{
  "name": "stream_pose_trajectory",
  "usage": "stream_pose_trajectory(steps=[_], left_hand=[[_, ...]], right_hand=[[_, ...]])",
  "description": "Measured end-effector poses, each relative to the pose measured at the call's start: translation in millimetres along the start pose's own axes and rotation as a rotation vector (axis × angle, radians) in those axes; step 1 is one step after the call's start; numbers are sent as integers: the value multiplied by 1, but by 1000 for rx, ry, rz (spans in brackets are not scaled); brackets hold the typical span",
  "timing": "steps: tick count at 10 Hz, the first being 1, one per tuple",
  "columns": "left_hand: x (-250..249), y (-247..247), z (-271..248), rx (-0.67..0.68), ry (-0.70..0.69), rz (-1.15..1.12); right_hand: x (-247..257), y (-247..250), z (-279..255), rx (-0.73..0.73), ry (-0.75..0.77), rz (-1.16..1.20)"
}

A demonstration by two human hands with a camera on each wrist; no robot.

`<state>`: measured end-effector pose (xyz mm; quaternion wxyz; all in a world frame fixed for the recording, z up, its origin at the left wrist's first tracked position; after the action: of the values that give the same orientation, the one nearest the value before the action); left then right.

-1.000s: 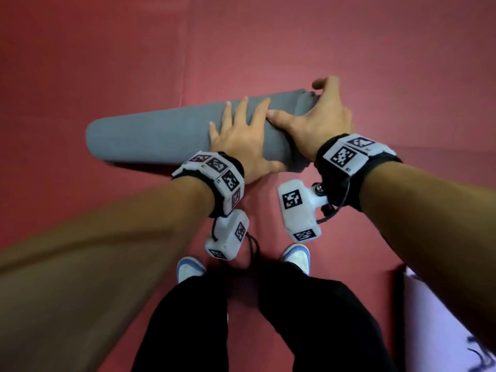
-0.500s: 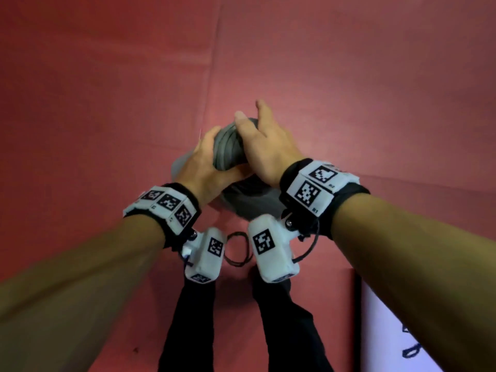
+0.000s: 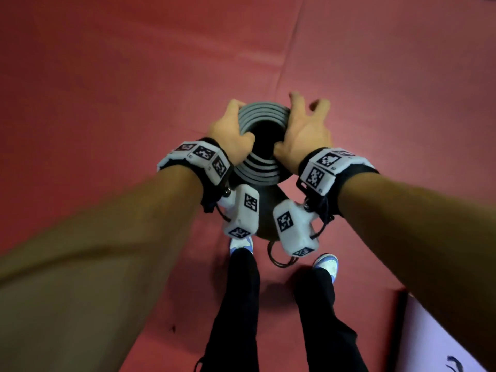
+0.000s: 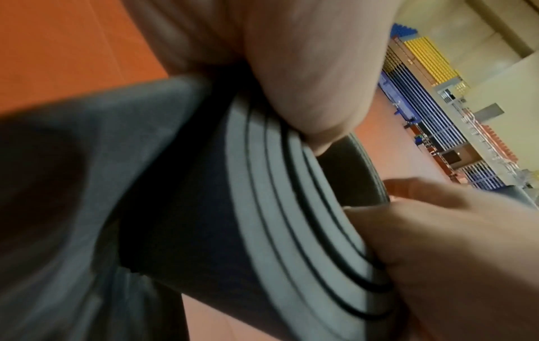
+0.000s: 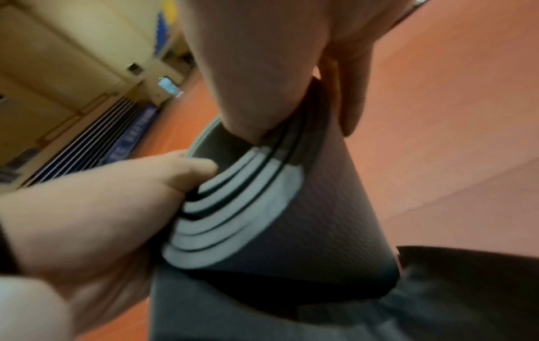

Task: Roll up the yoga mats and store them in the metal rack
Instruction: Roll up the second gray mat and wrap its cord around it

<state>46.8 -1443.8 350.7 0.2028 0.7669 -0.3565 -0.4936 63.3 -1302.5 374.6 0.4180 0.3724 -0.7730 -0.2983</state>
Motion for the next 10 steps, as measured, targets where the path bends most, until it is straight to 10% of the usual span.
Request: stream_pose_trajectory(steps=[3,6,10], left_hand=[[17,23,13,28,47,-113],[10,27,8,141,95,-259],[37,38,-19,263,644,-539]], right_hand=[[46,-2,-3,-106,735,-542],[86,-1,-3,267,545,-732],[68,-18,-1,206,264,-473]])
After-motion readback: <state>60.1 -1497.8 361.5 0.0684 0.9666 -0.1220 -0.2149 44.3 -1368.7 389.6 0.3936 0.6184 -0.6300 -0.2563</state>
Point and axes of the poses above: each hand's wrist, its own z-axis towards the middle knuckle, its own y-axis out of the back of the hand, x = y × z, the point moved 3 cm from there along z, towards the middle knuckle, and after that the axes turned 4 degrees about -x, right-handed, at the moved point
